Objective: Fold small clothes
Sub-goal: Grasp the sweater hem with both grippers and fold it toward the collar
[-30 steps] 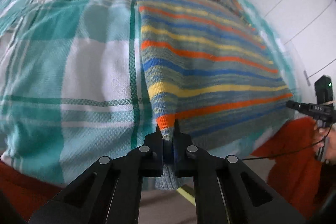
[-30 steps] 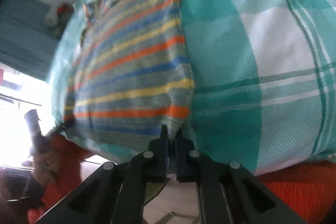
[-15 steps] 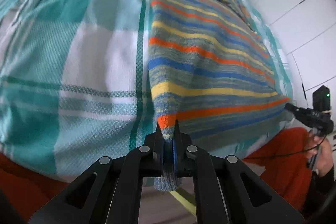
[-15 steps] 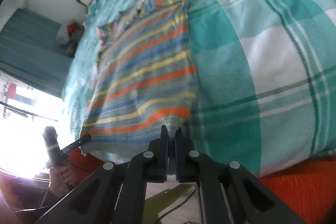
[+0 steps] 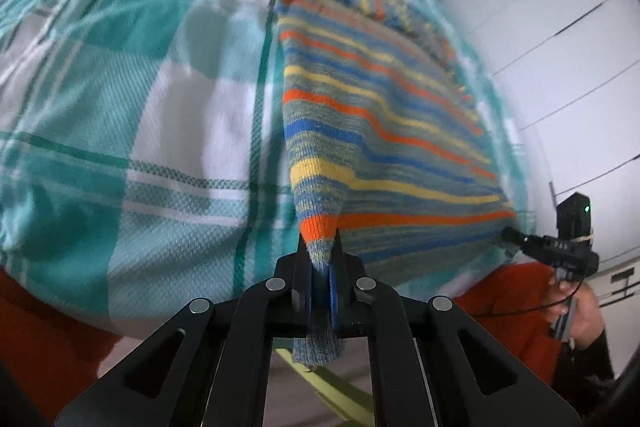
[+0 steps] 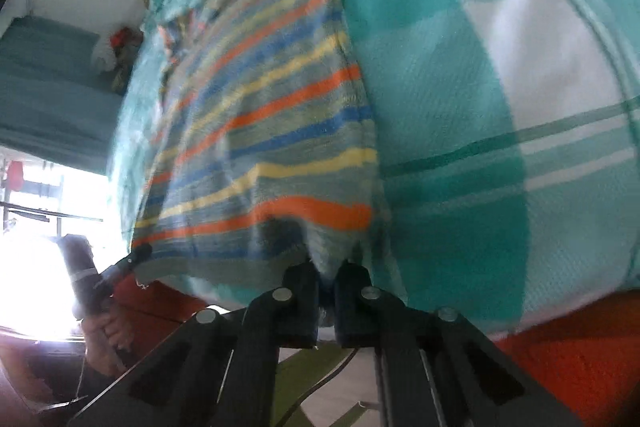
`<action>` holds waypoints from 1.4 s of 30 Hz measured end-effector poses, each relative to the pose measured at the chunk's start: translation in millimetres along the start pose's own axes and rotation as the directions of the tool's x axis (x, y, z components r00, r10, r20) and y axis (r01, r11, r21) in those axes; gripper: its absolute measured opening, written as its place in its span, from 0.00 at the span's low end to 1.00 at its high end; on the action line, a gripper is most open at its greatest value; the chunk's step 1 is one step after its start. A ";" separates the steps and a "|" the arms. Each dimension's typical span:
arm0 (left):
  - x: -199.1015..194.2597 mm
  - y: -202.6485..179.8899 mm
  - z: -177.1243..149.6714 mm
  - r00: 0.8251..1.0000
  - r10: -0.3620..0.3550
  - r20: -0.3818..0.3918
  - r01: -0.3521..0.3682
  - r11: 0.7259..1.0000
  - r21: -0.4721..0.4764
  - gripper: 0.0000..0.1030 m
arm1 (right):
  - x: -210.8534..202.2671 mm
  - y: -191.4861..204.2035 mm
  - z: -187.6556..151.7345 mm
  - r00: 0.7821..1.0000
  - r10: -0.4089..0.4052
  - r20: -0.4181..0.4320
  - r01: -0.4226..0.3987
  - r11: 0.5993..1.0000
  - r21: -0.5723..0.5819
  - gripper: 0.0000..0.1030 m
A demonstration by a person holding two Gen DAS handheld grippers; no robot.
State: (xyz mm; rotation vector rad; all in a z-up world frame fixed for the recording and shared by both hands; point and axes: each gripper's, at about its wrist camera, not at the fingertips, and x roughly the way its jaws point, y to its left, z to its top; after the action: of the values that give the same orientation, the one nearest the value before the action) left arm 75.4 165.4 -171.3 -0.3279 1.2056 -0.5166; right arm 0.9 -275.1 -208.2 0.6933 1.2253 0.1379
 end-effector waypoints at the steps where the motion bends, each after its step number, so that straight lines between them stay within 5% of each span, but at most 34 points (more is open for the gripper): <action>1: -4.6 -2.7 -0.8 1.000 -0.003 0.005 0.003 1.000 0.005 0.04 | -9.7 3.6 -2.5 1.000 0.008 0.014 -0.008 1.000 -0.010 0.05; 16: -30.9 2.0 -28.2 0.993 -0.003 -0.120 0.000 1.000 -0.019 0.03 | -53.8 15.3 -22.0 0.998 0.046 -0.030 -0.047 0.998 -0.041 0.04; 21: -32.3 5.1 7.5 0.994 -0.037 -0.106 0.030 0.997 -0.070 0.04 | -61.5 20.7 -7.4 0.991 0.132 0.007 -0.132 0.991 -0.015 0.04; 25: -27.4 -1.1 75.2 0.998 -0.064 -0.023 0.062 0.994 -0.085 0.04 | -58.4 30.3 49.8 0.967 0.222 0.123 -0.225 0.974 0.013 0.04; 31: 15.4 -5.3 210.6 0.999 -0.023 0.045 0.026 0.996 -0.080 0.04 | -37.3 46.0 173.9 0.930 0.227 0.289 -0.250 0.967 0.047 0.04; 36: 74.1 -2.9 295.5 0.998 0.052 0.038 -0.049 0.996 -0.081 0.04 | -5.0 54.0 269.8 0.942 0.156 0.298 -0.184 0.981 0.069 0.04; 42: 118.1 8.7 336.6 0.995 0.096 0.039 -0.093 0.992 -0.085 0.09 | 34.7 37.2 339.7 0.955 0.095 0.282 -0.127 0.987 0.100 0.05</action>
State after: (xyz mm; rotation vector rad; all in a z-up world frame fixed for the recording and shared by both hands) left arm 425.6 98.6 -158.4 -0.3497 1.1965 -0.3760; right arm 327.5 -370.2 -160.3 0.8544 0.9309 0.0596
